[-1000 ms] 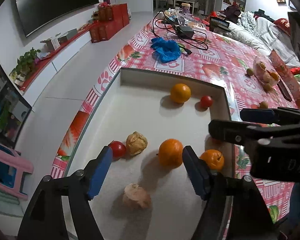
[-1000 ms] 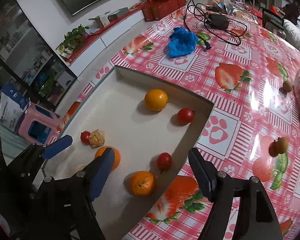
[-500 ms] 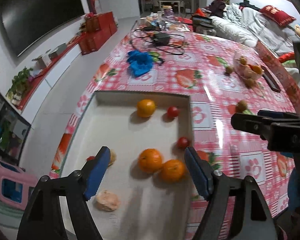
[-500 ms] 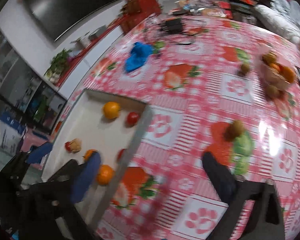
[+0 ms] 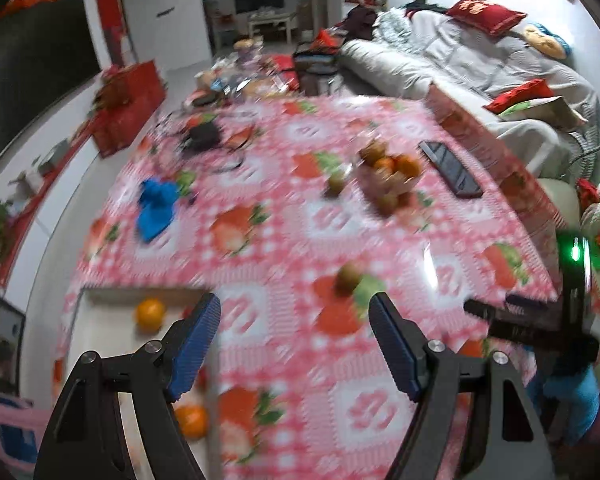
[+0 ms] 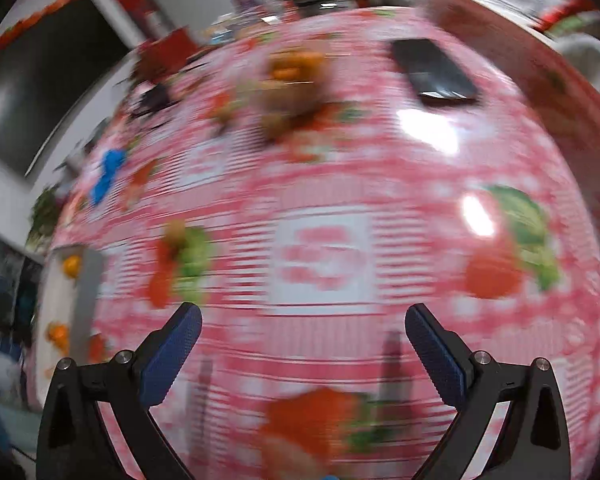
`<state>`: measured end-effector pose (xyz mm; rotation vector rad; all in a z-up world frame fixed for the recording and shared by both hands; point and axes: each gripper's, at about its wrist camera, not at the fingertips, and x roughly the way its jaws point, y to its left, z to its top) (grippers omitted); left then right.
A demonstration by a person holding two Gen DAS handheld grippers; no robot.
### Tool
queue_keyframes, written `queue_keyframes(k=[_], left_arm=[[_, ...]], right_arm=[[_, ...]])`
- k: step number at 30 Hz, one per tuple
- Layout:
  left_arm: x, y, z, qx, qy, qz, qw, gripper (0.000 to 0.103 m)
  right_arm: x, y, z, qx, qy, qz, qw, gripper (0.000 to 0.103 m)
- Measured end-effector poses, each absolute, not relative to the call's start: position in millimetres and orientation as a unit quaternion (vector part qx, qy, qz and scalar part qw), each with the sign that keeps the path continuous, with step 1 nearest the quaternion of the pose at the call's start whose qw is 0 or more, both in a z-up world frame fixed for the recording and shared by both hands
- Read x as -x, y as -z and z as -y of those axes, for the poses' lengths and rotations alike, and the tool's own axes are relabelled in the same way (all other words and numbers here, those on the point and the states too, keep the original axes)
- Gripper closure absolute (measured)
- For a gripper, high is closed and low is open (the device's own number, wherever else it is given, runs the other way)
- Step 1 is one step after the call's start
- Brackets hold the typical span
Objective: Organize fruits
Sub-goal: 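Withdraw both open grippers from the tray over the tablecloth, then grasp a small brown round fruit with the left gripper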
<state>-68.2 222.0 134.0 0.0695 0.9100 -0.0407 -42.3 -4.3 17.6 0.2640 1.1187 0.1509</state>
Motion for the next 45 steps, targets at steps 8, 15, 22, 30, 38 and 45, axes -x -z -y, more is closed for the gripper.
queue_keyframes(k=[8, 15, 22, 30, 38, 45], left_arm=[[2, -94, -173, -0.023, 0.025, -0.443, 0.896, 0.023], [-43, -55, -125, -0.041, 0.026, -0.449, 0.892, 0.023], [-76, -21, -116, -0.023, 0.015, -0.478, 0.878, 0.027], [-95, -5, -111, -0.014, 0.003, -0.482, 0.876, 0.034], [-102, -6, -99, -0.021, 0.013, -0.473, 0.881, 0.075], [-80, -12, -103, -0.021, 0.034, -0.482, 0.875, 0.075]], right_arm=[[65, -15, 41, -0.099, -0.041, -0.469, 0.877, 0.0], [69, -8, 29, -0.044, -0.032, -0.462, 0.885, 0.0], [70, -8, 31, -0.058, -0.04, -0.457, 0.887, 0.0], [75, -10, 40, -0.088, -0.056, -0.446, 0.889, 0.0], [77, -12, 47, -0.115, -0.07, -0.436, 0.89, 0.0], [78, -12, 47, -0.113, -0.068, -0.437, 0.889, 0.0]])
